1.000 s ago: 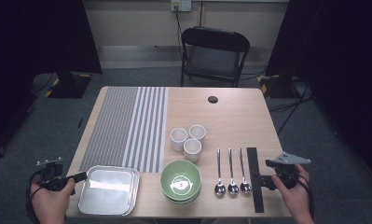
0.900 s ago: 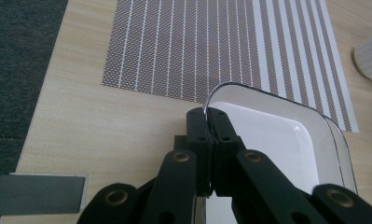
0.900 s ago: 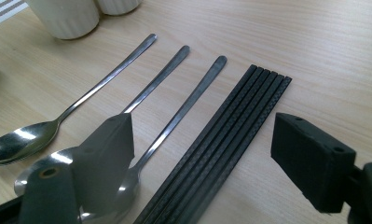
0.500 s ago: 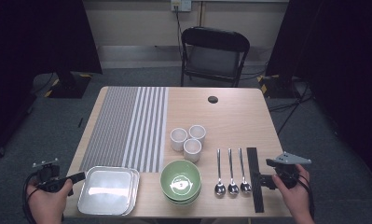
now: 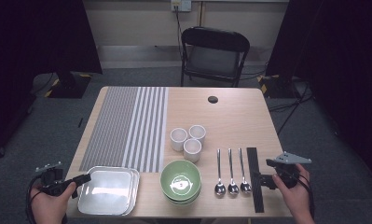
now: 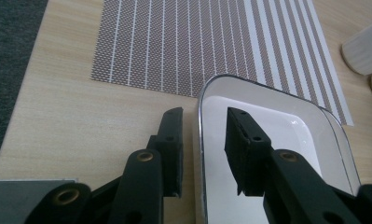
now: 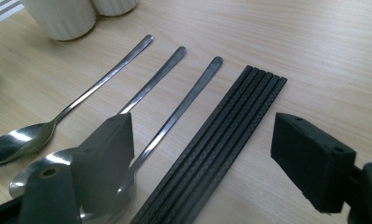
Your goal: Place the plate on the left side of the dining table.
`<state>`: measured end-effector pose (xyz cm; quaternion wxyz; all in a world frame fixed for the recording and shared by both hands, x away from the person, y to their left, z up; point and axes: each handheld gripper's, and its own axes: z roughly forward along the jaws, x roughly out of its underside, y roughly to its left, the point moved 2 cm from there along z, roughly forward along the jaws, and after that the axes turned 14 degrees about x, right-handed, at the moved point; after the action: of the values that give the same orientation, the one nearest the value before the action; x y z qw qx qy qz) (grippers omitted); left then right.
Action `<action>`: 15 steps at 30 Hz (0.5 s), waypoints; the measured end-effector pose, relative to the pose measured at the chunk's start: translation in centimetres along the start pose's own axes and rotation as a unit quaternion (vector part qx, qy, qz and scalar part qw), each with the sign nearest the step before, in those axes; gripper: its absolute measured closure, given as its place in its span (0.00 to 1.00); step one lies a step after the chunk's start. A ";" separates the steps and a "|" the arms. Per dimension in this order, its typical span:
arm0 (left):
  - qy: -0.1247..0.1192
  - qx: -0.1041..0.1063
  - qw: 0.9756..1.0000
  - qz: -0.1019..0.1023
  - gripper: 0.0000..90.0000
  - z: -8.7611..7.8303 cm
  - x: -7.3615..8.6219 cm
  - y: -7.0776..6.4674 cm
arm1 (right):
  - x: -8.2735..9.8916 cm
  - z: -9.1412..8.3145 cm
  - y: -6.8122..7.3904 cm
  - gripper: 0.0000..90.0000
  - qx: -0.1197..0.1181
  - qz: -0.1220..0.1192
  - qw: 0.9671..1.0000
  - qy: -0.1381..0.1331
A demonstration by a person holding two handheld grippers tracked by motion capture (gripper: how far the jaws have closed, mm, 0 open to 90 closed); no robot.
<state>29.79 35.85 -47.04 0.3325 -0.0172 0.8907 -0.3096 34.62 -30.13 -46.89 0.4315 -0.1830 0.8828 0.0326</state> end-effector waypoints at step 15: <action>0.008 0.029 0.999 -0.026 0.86 0.5 0.3 1.2 | 0.1 0.2 0.1 0.24 -0.004 0.001 1.000 0.006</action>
<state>30.11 36.50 -48.20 0.3173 -0.0278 0.8832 -0.3443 34.66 -30.05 -47.06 0.4251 -0.1841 0.8855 0.0349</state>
